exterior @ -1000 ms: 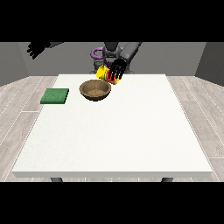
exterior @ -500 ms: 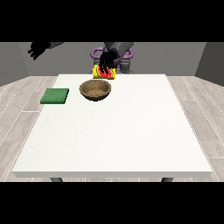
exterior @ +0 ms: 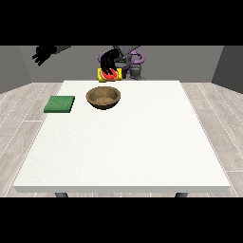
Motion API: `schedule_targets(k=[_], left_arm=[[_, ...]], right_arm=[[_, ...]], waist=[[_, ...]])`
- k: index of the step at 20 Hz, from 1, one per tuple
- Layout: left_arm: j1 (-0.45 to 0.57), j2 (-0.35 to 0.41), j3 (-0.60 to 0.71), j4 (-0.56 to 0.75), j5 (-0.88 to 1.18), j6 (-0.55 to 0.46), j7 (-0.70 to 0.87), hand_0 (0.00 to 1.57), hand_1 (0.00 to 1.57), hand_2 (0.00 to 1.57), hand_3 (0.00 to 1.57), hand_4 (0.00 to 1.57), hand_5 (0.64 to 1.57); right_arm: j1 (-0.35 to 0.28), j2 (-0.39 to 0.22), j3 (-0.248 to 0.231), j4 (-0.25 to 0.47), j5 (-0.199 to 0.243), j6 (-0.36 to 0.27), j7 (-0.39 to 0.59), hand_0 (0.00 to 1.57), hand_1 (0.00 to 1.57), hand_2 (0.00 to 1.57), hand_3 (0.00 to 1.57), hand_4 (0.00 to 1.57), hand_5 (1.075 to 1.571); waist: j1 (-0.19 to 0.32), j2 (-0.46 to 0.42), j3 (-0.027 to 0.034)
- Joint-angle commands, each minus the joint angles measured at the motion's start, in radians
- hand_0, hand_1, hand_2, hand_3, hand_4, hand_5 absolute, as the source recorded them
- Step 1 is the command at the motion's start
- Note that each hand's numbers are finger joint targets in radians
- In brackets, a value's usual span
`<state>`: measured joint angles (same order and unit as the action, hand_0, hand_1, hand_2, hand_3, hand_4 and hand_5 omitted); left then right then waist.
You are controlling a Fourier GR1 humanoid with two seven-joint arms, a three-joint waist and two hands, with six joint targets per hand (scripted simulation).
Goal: Pick the cup and pour the ball into the bowl, then pick the bowl and place it on the pad
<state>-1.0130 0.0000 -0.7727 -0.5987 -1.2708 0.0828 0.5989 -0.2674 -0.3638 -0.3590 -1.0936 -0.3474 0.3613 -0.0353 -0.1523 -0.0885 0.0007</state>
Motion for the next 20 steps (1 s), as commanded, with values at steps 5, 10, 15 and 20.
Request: schedule_targets(k=[5, 10, 15, 20], left_arm=[[0.067, 0.068, 0.142, -0.092, 0.055, 0.108, -0.013, 0.32, 0.32, 1.50, 1.54, 1.11, 1.570], [0.128, 0.155, 0.412, -0.246, 0.368, 0.220, -0.211, 0.95, 0.95, 1.37, 1.08, 1.30, 1.556], [0.148, 0.130, 0.699, -0.390, 0.724, 0.227, -0.304, 0.00, 0.00, 0.00, 0.00, 1.16, 1.561], [0.156, 0.190, 0.932, -0.467, 1.063, 0.036, -0.418, 0.00, 0.00, 0.00, 0.00, 1.06, 1.570]], right_arm=[[0.068, 0.084, 0.050, -0.082, 0.048, -0.092, 0.007, 0.00, 0.00, 0.00, 0.27, 0.69, 1.548], [0.067, 0.086, 0.030, -0.071, 0.056, -0.151, 0.033, 0.00, 0.00, 0.00, 0.11, 0.74, 1.551], [0.056, 0.099, 0.034, -0.069, 0.073, -0.193, 0.041, 0.00, 0.00, 0.00, 0.00, 0.79, 1.556], [0.091, 0.162, 0.041, -0.052, 0.090, -0.240, 0.002, 0.00, 0.00, 0.00, 0.00, 0.78, 1.558]], waist=[[0.020, -0.048, -0.0021], [0.139, -0.062, -0.0084], [0.216, -0.067, -0.0172], [0.264, -0.009, -0.0093]])
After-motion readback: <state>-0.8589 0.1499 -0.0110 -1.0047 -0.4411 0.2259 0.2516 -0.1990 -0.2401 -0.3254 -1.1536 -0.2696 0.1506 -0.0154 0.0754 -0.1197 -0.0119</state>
